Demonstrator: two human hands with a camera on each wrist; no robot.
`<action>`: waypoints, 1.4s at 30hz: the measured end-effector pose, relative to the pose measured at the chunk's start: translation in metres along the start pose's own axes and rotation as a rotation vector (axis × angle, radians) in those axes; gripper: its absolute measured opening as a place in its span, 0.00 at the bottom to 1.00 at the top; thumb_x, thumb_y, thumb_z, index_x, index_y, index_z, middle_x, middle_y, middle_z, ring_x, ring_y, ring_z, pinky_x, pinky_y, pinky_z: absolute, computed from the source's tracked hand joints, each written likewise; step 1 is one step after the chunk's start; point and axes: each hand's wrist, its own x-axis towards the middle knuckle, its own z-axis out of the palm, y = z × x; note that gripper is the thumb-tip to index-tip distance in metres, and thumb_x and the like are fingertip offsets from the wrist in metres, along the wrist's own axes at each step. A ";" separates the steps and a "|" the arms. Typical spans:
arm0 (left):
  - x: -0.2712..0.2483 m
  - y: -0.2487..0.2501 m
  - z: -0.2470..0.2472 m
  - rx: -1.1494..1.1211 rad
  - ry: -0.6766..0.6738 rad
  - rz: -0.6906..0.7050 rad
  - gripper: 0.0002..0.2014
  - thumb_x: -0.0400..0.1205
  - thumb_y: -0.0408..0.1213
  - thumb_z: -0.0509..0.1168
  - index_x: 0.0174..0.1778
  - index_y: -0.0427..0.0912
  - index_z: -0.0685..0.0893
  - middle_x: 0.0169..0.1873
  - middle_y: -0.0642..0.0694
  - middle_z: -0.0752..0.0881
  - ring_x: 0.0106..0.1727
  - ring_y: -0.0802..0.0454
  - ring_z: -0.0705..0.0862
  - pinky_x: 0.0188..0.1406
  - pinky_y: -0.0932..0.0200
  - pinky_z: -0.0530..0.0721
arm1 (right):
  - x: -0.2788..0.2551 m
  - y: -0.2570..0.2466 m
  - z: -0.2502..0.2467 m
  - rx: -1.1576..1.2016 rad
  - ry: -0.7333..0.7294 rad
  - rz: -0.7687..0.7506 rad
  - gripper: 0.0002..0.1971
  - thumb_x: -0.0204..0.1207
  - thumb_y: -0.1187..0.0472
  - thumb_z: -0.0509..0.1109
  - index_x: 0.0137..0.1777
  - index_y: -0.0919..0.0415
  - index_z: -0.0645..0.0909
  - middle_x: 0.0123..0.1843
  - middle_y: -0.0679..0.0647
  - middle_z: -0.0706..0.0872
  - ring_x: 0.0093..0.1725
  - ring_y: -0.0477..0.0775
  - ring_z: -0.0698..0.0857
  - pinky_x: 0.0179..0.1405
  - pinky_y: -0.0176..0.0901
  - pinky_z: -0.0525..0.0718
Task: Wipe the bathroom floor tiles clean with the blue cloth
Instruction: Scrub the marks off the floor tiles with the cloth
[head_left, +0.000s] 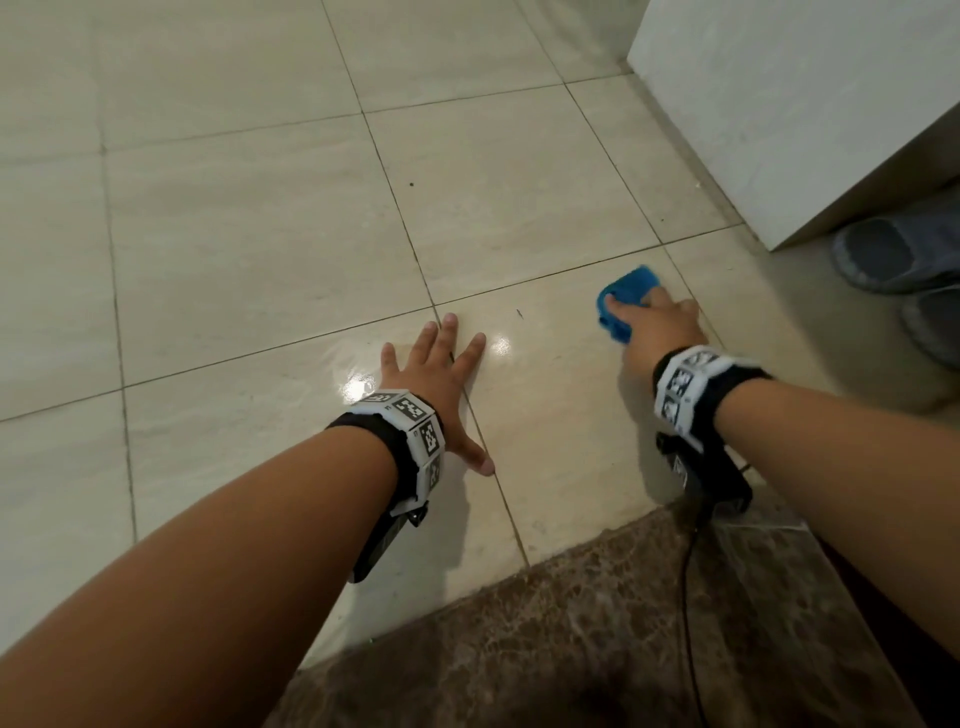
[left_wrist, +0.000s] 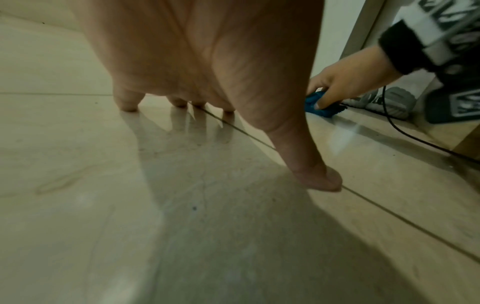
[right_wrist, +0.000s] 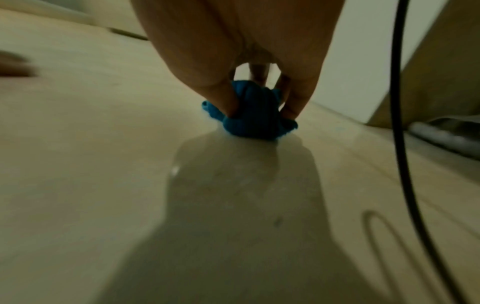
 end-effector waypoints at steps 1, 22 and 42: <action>0.000 0.001 -0.001 0.005 -0.004 -0.002 0.72 0.58 0.71 0.75 0.81 0.55 0.27 0.80 0.46 0.24 0.82 0.44 0.29 0.80 0.30 0.40 | -0.012 -0.008 0.008 0.058 -0.007 -0.050 0.30 0.76 0.61 0.65 0.76 0.39 0.65 0.71 0.62 0.64 0.65 0.69 0.72 0.70 0.54 0.71; -0.040 -0.025 0.022 0.061 -0.038 0.002 0.73 0.59 0.69 0.77 0.81 0.52 0.27 0.79 0.43 0.22 0.82 0.41 0.27 0.79 0.28 0.41 | -0.099 -0.042 0.036 -0.116 -0.160 -0.277 0.31 0.80 0.62 0.61 0.79 0.37 0.57 0.69 0.52 0.64 0.64 0.61 0.66 0.61 0.50 0.74; -0.047 -0.035 0.007 0.048 -0.012 0.038 0.67 0.63 0.67 0.75 0.83 0.54 0.31 0.82 0.46 0.27 0.84 0.43 0.33 0.81 0.32 0.44 | -0.126 -0.050 0.026 -0.114 -0.262 -0.132 0.32 0.79 0.65 0.60 0.81 0.47 0.57 0.73 0.56 0.64 0.67 0.67 0.68 0.70 0.53 0.72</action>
